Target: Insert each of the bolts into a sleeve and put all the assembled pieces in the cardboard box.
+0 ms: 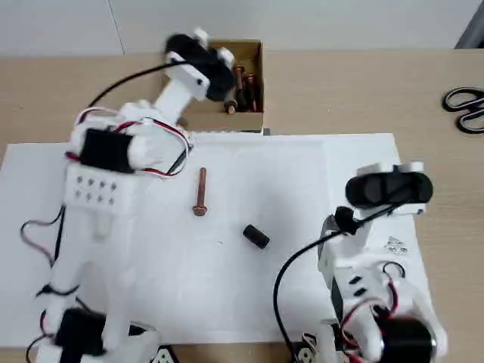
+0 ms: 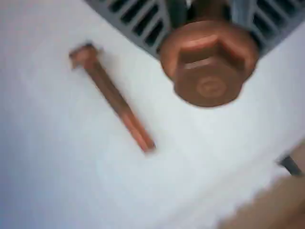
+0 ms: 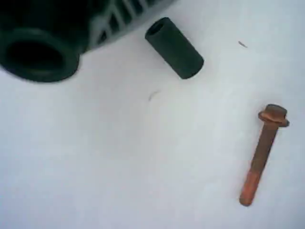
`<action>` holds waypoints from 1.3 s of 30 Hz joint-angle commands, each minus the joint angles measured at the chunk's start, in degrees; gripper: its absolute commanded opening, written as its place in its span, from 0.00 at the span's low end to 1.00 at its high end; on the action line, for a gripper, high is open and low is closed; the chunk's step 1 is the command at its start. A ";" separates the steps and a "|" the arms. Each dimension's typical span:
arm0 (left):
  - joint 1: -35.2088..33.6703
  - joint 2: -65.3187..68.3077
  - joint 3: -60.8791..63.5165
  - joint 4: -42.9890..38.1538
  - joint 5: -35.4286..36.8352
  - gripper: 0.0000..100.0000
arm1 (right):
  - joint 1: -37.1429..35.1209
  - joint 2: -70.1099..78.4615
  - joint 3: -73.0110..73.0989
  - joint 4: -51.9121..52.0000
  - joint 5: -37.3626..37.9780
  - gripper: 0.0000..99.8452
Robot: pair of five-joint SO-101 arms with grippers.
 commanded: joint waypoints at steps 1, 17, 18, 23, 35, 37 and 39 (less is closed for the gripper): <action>-0.09 -7.12 -2.33 -7.74 7.91 0.00 | -3.82 -2.86 2.29 -6.99 5.27 0.00; 2.55 -29.01 28.26 -39.91 41.93 0.00 | -20.26 3.82 18.02 -43.38 5.45 0.00; 3.25 -31.74 31.34 -42.55 42.81 0.00 | -21.05 4.00 18.11 -43.74 5.45 0.00; 6.68 -47.03 50.51 -57.05 43.78 0.00 | -24.31 3.74 18.11 -44.09 5.54 0.00; 10.81 -69.27 71.87 -60.92 47.38 0.00 | -28.70 3.56 19.25 -43.74 5.45 0.00; 10.81 -70.33 72.84 -60.92 50.55 0.00 | -29.49 3.56 20.84 -43.74 5.45 0.00; 10.81 -71.12 73.45 -60.92 52.84 0.00 | -30.20 3.56 21.36 -44.00 5.45 0.00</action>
